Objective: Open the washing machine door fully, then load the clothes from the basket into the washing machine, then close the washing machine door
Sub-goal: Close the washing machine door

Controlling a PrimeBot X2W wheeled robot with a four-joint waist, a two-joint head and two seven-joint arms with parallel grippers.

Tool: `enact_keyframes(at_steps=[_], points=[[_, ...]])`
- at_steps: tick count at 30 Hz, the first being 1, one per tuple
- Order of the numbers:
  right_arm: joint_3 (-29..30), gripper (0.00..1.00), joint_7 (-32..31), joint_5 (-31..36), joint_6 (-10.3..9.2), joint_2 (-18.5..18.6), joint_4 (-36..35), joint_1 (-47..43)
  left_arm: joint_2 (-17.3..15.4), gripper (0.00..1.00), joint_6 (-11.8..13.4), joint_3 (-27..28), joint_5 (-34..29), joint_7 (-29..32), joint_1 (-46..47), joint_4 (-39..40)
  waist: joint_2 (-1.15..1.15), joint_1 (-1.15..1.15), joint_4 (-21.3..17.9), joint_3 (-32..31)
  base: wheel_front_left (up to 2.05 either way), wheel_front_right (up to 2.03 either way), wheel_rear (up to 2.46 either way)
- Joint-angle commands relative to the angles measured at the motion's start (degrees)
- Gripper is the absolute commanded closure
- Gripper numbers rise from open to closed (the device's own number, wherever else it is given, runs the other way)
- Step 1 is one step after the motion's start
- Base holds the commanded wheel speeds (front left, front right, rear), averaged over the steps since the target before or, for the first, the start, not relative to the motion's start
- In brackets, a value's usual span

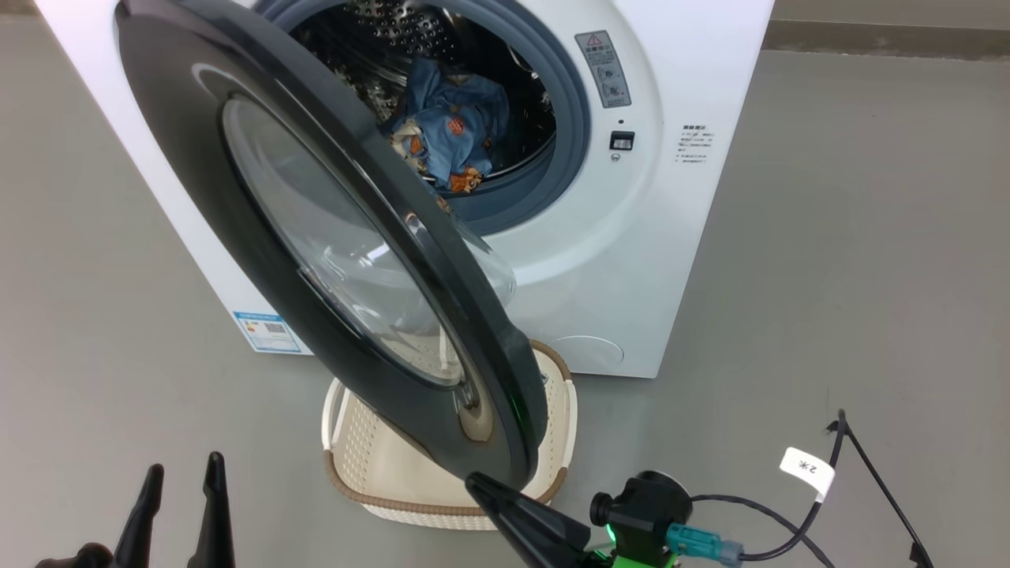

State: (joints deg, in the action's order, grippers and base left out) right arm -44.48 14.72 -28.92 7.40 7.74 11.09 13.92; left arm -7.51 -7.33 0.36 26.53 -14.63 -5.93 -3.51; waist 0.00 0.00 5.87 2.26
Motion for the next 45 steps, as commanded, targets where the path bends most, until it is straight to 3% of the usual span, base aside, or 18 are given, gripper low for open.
enact_keyframes(at_steps=[1, 10, 25, 45], points=[[-0.8, 1.0, 0.3, -0.5, 0.09, -0.9, -0.5, 0.0, -0.5, 0.0, -0.2, 1.9, 0.3, -0.4, 1.9, 1.2, 0.0, 0.0, 0.1, 0.0, 0.0, 0.0, 0.0], [3.2, 1.0, 0.3, -1.0, 0.09, -2.4, 4.7, 2.2, -0.2, 0.0, -0.2, 1.2, 0.5, -0.4, 2.5, 0.9, 0.0, 0.0, 0.7, 0.8, 0.0, 0.0, 0.0], [12.7, 1.0, 0.3, 0.7, 0.09, -2.9, 5.3, 6.5, 0.0, 0.0, -0.2, 0.0, 0.9, -0.4, 5.1, 1.6, 0.0, 0.0, 2.1, 4.5, 0.0, 0.0, 0.0], [31.6, 1.0, 0.3, 5.8, 0.09, -1.3, 8.2, 20.9, -0.2, 0.0, -0.2, -5.1, 1.8, -0.4, 14.6, 3.1, 0.0, 0.0, 6.2, 15.5, 0.0, 0.0, 0.0]])
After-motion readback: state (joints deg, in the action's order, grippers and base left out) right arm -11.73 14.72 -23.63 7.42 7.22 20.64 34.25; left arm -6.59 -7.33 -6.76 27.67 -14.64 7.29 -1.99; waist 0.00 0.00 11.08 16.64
